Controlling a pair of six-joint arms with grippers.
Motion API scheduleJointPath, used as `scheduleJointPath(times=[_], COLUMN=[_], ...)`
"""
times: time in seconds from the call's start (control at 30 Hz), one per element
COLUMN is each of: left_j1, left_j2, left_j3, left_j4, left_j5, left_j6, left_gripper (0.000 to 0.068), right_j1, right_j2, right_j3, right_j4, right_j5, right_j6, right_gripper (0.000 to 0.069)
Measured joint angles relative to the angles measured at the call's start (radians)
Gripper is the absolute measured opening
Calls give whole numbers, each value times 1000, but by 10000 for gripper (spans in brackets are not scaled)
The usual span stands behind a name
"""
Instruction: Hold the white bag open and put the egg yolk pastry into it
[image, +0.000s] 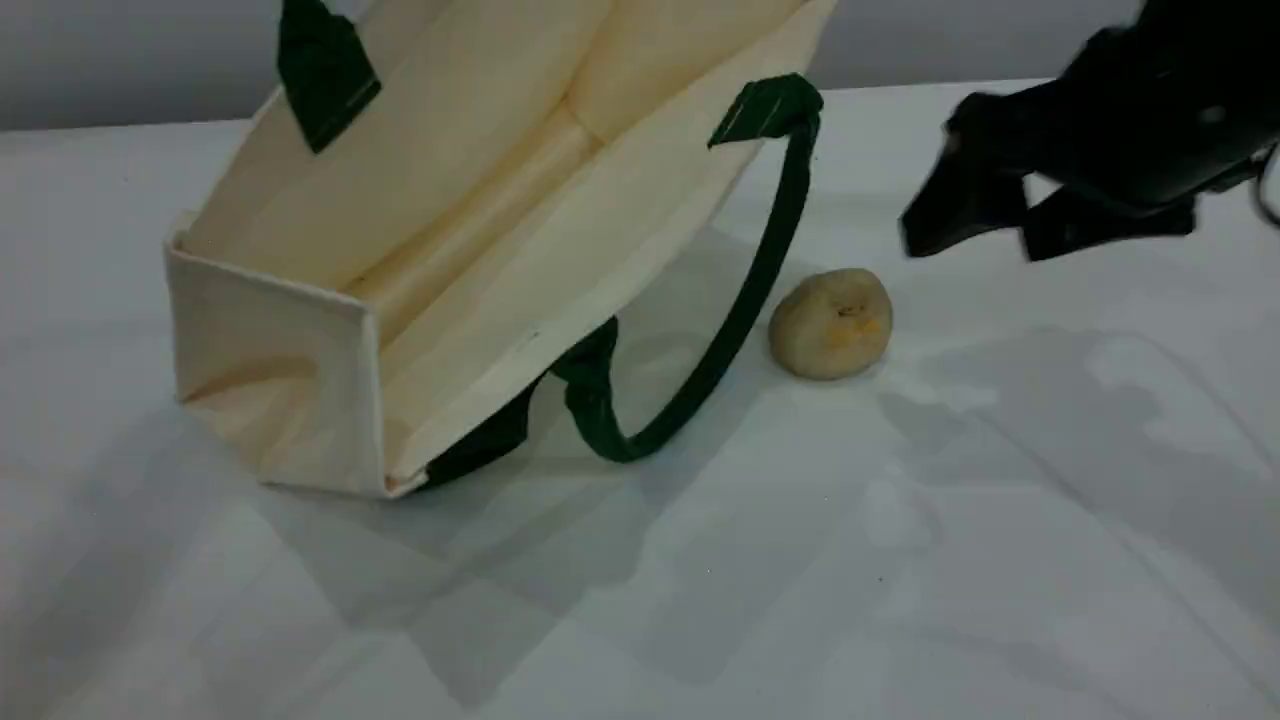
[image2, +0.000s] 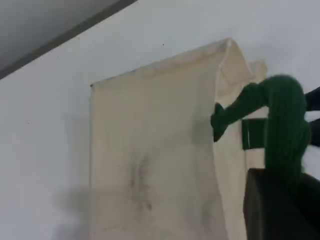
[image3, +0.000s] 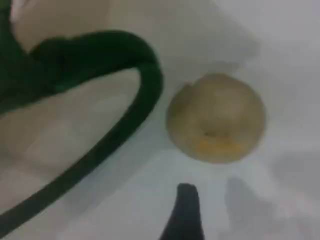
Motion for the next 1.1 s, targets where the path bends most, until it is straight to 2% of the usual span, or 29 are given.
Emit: scheduleJointPath(times=[0.1, 0.37, 1.1], left_j1=[0, 0, 0], left_j2=[0, 0, 0], left_j3=[0, 0, 0], left_j4=[9, 118, 125], left_j5=[0, -1, 0], left_j6=[0, -36, -36], left_gripper=[92, 92, 92], right_j1=[38, 62, 60], right_j2=[53, 157, 330], right_j3=[-39, -127, -263], right_j4=[12, 13, 33], right_j5=[2, 12, 35], right_j6=[-7, -7, -7], right_gripper=[579, 579, 578])
